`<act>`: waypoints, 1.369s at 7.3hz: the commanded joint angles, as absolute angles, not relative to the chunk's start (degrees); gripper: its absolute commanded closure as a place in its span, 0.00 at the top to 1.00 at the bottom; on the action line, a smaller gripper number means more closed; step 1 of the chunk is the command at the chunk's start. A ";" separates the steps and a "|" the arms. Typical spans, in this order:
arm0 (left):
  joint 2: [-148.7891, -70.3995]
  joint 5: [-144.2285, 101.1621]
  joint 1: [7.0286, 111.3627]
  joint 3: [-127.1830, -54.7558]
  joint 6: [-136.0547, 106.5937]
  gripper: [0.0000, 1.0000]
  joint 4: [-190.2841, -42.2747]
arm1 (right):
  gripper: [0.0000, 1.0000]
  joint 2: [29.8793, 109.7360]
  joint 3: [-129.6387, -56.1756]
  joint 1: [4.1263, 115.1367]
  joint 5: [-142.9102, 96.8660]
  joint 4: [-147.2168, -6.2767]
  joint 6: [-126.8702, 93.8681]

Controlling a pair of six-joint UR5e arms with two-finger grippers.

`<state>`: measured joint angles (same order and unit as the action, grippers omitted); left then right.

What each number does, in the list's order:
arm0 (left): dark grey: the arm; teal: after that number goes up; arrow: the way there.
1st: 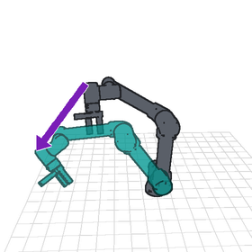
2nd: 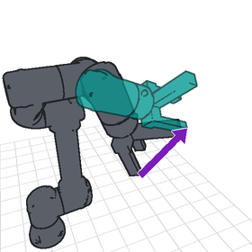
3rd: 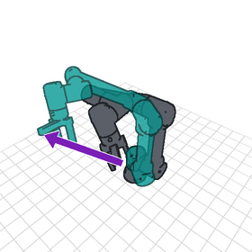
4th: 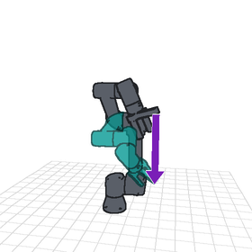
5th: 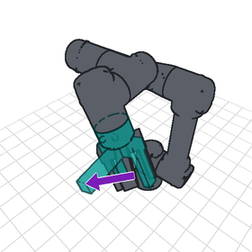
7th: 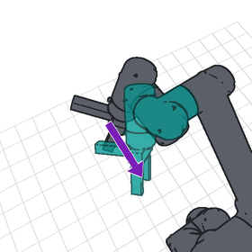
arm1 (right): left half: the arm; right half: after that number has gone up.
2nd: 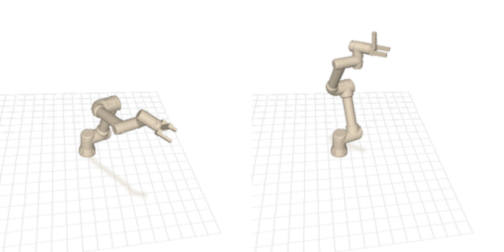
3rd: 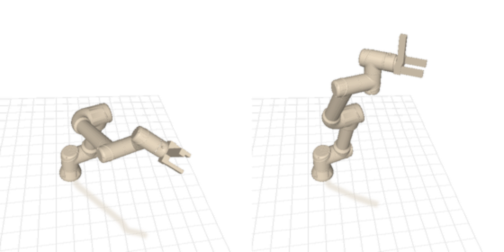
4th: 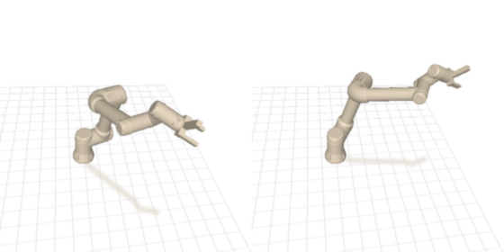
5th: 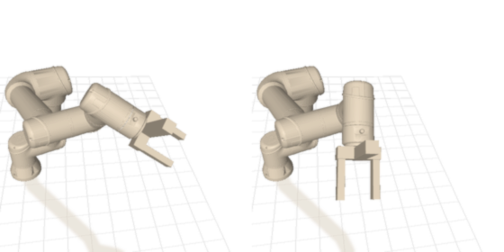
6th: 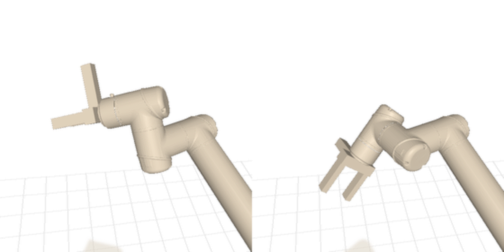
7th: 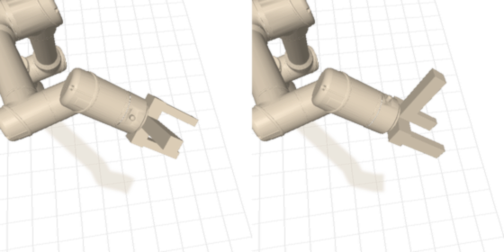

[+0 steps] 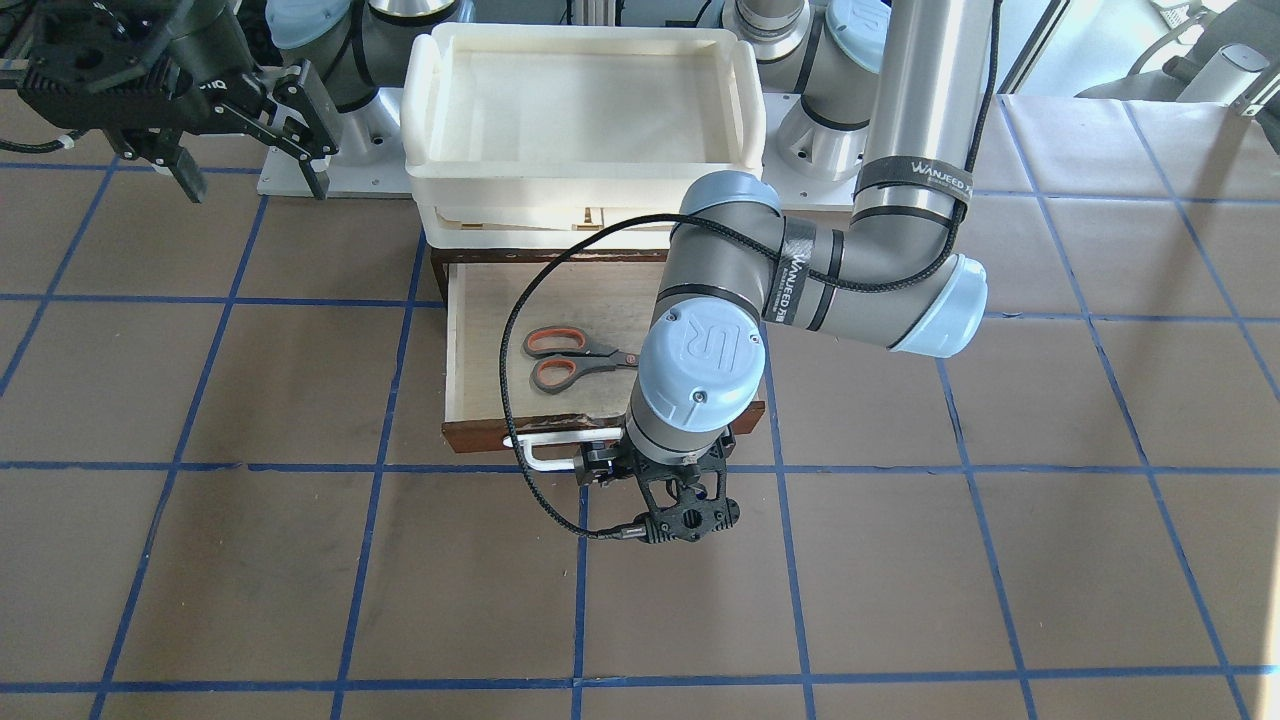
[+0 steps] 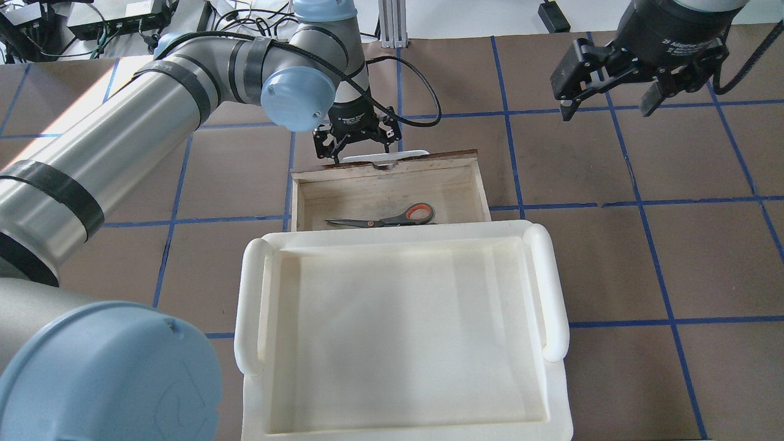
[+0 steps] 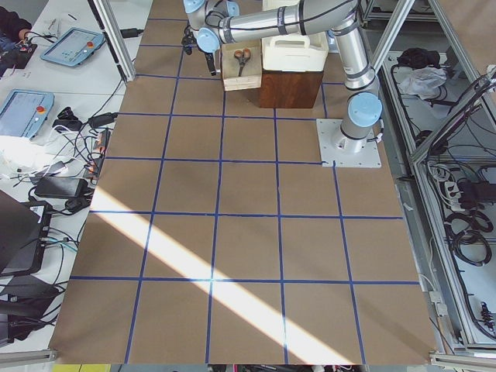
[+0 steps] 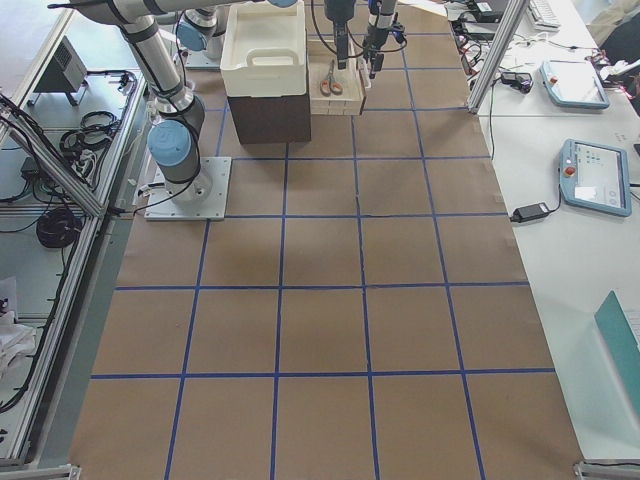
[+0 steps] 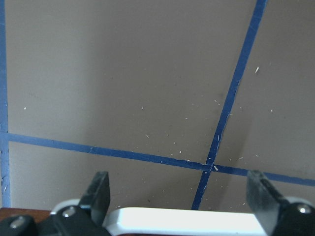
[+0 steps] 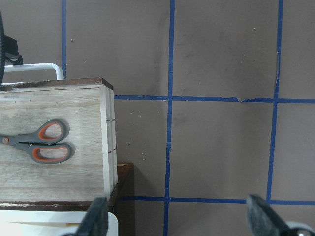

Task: Put scissors in drawer and close it
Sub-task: 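Move the left gripper over the drawer's white handle while the right arm withdraws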

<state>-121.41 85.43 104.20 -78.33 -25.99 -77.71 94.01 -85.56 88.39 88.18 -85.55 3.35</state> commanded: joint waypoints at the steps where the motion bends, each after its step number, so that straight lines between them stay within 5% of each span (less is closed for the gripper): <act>1: -120.42 85.34 104.24 -78.31 -26.10 1.00 -80.93 | 1.00 94.83 -85.61 88.24 88.68 -83.69 3.60; 10: -118.65 85.60 106.35 -78.40 -29.00 1.00 -90.78 | 1.00 94.57 -85.96 88.33 88.60 -83.23 3.78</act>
<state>-118.57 85.51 105.91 -78.40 -28.45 -89.74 94.69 -85.88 88.33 88.67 -83.33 3.79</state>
